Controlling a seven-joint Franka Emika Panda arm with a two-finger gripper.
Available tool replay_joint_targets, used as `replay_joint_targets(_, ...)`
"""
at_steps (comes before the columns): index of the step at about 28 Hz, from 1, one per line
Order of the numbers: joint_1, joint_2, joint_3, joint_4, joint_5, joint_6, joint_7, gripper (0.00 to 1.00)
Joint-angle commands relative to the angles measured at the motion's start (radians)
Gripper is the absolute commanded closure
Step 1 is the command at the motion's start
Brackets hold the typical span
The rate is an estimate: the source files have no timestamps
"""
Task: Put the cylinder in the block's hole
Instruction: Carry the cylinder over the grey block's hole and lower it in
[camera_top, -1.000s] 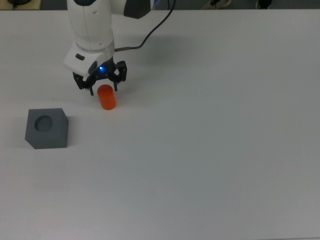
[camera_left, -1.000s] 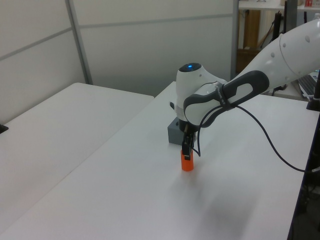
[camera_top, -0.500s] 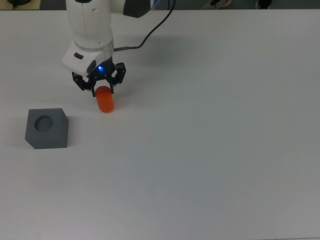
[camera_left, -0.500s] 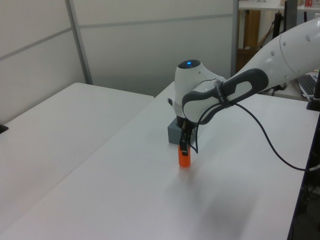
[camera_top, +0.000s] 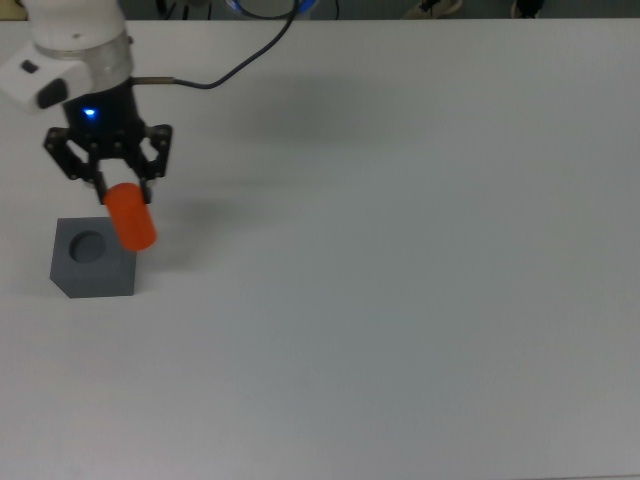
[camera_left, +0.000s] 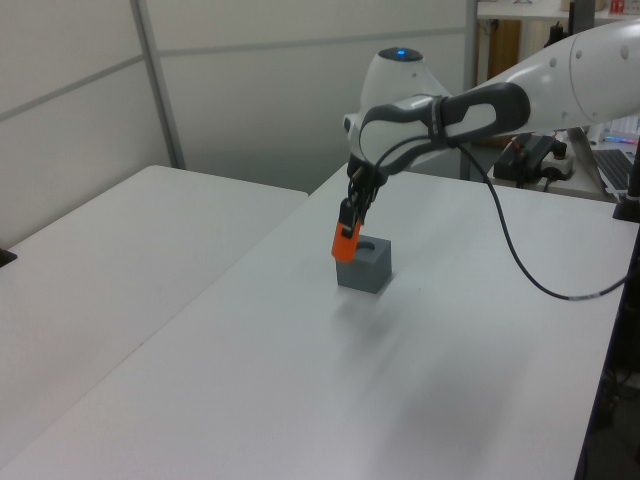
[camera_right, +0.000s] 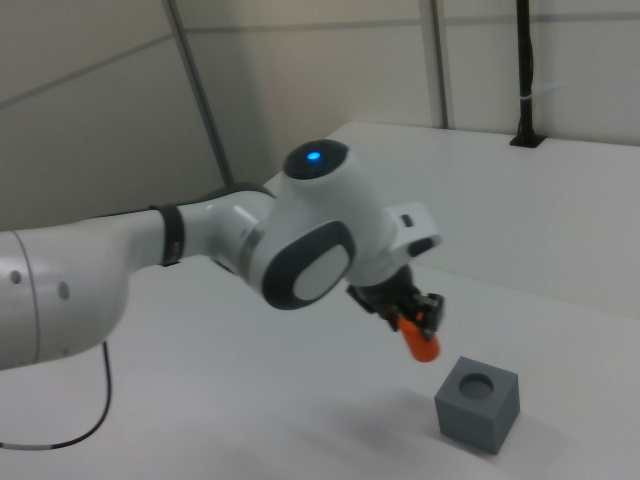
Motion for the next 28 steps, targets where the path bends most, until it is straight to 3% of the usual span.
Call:
replay_joint_targets(1,-0.038,0.086,-0.001,0.081,0.027,0.016,-0.007,0.89)
replay_joint_targets(8,-0.085,0.097,-0.001,0.083,0.023,0.019,-0.016,0.88)
replay_joint_targets(22,-0.09,0.113,-0.001,0.083,0.009,0.021,-0.037,0.87)
replay_joint_targets(28,-0.09,0.121,-0.001,0.081,-0.019,0.021,-0.037,0.85)
